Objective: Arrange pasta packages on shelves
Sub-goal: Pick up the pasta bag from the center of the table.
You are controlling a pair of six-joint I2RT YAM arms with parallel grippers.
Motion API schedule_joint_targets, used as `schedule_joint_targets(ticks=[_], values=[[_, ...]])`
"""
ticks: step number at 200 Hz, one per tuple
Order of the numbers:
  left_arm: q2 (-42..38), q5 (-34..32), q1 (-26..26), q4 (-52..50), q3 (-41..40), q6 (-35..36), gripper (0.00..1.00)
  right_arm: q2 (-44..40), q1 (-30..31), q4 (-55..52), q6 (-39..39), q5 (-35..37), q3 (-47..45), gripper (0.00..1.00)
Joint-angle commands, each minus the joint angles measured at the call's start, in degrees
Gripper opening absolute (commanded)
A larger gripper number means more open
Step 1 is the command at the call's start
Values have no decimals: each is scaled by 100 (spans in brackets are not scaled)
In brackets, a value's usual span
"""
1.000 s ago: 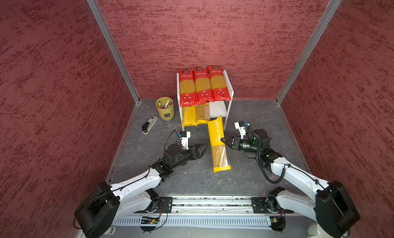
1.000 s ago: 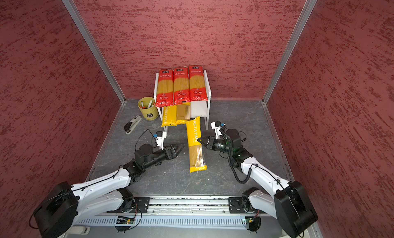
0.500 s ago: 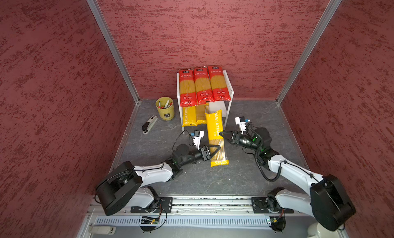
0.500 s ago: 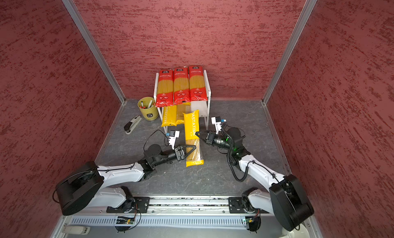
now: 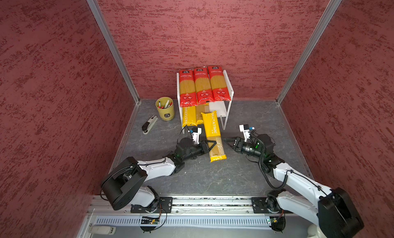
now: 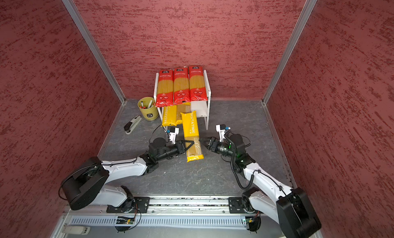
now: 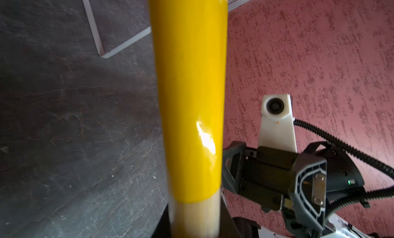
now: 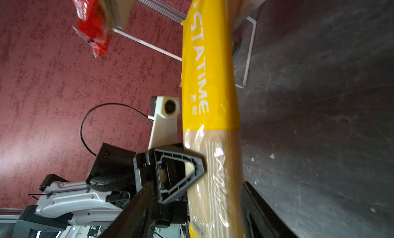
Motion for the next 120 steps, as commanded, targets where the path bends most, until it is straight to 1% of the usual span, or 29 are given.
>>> schedule_joint_targets(ticks=[1,27,45,71,79,107,114,120], values=[[-10,-217,103,713,586,-99,14,-110,39,-182,-44,-98,-282,70],[368,-38,131,750,1047,-145,15,0,85,704,443,-167,-522,71],[629,65,152,780,1293,-192,16,208,98,1373,744,-118,-556,69],[914,230,298,570,1645,-229,18,592,96,2399,1144,417,-535,61],[986,282,337,524,1756,-256,19,763,98,2705,1245,493,-487,57],[1219,404,552,196,2139,-361,26,1569,87,3864,1820,851,-282,35],[1275,477,623,109,2241,-372,29,1753,89,4010,1916,924,-187,29],[1298,528,685,-17,2324,-375,34,1898,89,4137,1962,989,-98,25]])
